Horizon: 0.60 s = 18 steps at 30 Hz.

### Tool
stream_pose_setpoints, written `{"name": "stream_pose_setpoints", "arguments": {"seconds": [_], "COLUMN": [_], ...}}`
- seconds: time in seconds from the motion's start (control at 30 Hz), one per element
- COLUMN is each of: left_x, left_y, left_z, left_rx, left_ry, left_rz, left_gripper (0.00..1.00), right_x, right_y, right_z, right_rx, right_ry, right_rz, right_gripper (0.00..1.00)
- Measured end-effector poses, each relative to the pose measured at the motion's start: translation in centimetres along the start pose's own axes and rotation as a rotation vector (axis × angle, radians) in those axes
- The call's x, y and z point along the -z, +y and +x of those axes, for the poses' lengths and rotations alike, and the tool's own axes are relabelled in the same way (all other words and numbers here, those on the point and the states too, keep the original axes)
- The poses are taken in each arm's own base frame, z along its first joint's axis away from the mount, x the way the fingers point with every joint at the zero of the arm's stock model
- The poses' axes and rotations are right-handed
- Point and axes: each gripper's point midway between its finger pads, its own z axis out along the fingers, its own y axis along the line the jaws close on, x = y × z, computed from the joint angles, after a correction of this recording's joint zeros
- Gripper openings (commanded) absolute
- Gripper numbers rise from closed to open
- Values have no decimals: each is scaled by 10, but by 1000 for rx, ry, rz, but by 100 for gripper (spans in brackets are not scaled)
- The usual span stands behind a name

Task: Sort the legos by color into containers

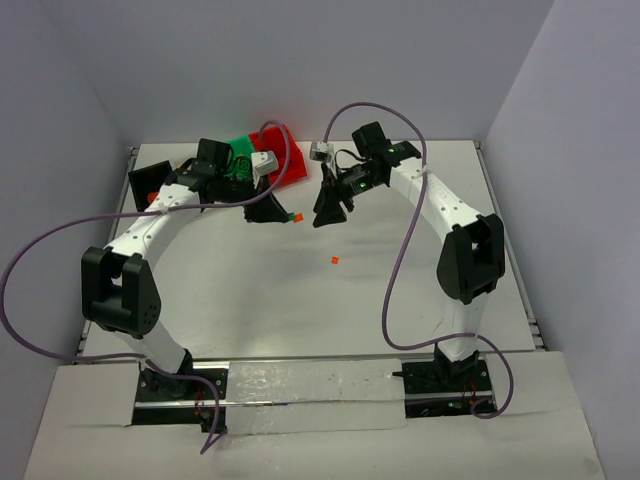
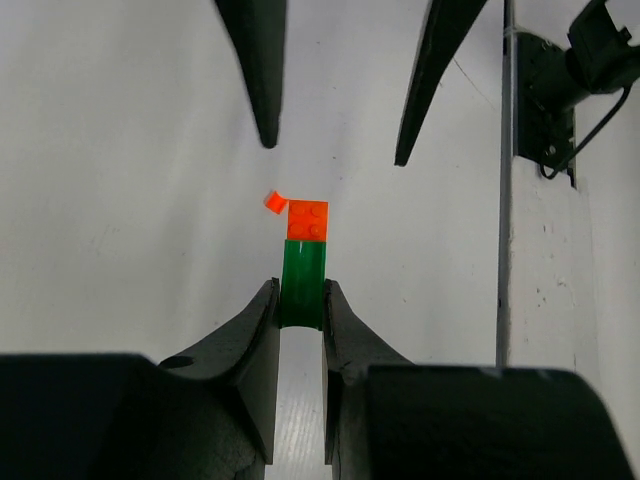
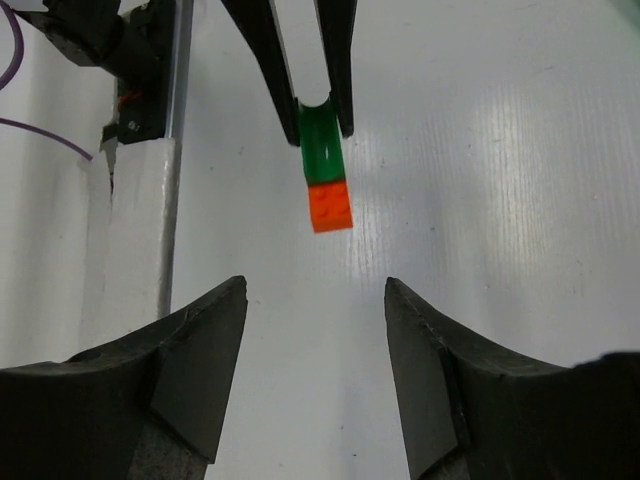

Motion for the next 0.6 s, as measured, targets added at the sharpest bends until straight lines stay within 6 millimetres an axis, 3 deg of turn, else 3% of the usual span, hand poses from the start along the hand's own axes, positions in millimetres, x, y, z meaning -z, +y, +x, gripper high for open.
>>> {"name": "stream_pose_setpoints", "arguments": {"seconds": [0.23, 0.43, 0.6], "left_x": [-10, -8, -10], "left_y": [-17, -19, -21], "left_z": [3, -12, -15], "left_rx": [-70, -131, -140], "left_ry": [30, 22, 20], "left_rz": [58, 60, 65], "left_gripper": [0, 0, 0], "right_x": [2, 2, -5], "right_y": [4, 15, 26], "right_z": [-8, -21, -16], "right_rx": [27, 105, 123], "right_ry": [0, 12, 44], "right_rz": [-13, -38, -75], "right_gripper": [67, 65, 62]}}
